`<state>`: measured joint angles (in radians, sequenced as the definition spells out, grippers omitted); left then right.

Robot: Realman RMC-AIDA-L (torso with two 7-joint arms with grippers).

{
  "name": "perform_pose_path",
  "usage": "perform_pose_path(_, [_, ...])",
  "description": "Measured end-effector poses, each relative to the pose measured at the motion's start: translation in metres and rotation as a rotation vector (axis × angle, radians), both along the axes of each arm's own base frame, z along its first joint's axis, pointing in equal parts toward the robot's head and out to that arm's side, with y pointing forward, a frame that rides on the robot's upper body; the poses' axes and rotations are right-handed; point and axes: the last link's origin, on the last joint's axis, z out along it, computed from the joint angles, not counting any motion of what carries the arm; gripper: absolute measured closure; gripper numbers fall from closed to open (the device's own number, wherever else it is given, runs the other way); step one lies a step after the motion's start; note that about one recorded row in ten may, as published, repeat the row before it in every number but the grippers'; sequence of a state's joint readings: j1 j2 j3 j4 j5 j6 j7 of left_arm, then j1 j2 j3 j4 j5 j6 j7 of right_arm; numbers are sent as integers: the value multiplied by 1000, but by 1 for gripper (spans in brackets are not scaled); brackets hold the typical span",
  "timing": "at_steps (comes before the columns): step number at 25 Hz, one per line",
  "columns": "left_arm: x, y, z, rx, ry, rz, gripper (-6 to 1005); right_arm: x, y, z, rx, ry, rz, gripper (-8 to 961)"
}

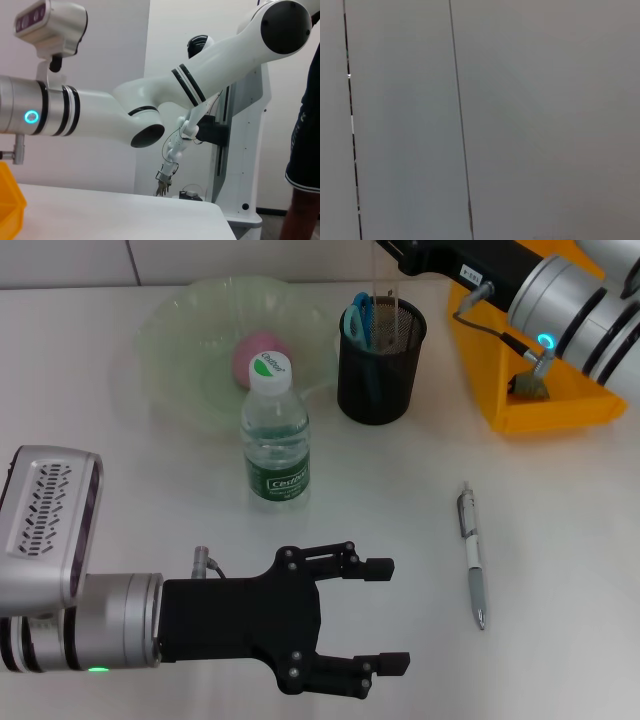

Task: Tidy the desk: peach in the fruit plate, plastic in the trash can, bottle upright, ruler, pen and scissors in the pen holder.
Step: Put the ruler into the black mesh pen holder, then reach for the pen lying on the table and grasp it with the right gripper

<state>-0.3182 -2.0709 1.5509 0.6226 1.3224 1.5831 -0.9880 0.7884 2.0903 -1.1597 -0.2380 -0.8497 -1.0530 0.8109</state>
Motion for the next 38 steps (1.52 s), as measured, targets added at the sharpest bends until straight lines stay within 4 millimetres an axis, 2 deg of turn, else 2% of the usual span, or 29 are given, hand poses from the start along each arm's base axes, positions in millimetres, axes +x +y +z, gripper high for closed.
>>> perform_pose_path(18, [-2,-1,0,4,-1,14,186,20,-18,7,-52,59,-41,476])
perform_pose_path(23, [-3,-3,0,0,-2,18,186,14,-37,38,-88,136,-13,251])
perform_pose_path(24, [-3,-3,0,0,-1,19,186,11,-42,47,-102,133,-10,230])
perform_pose_path(26, [-4,-4,0,-2,-2,19,186,-1,-56,68,-163,72,-18,187])
perform_pose_path(28, [-5,-5,0,-5,0,21,186,-8,-60,75,-190,33,-24,144])
perform_pose_path(31, [-6,-6,0,-8,1,26,186,-16,-73,91,-350,-112,-176,123])
perform_pose_path(32, [-6,-6,0,-8,1,26,186,-16,-73,91,-350,-112,-176,123])
perform_pose_path(36, [-6,-8,0,-13,1,29,186,-19,-88,92,-509,-280,-417,122])
perform_pose_path(38, [-6,-8,0,-14,1,29,186,-20,-91,91,-533,-313,-470,123])
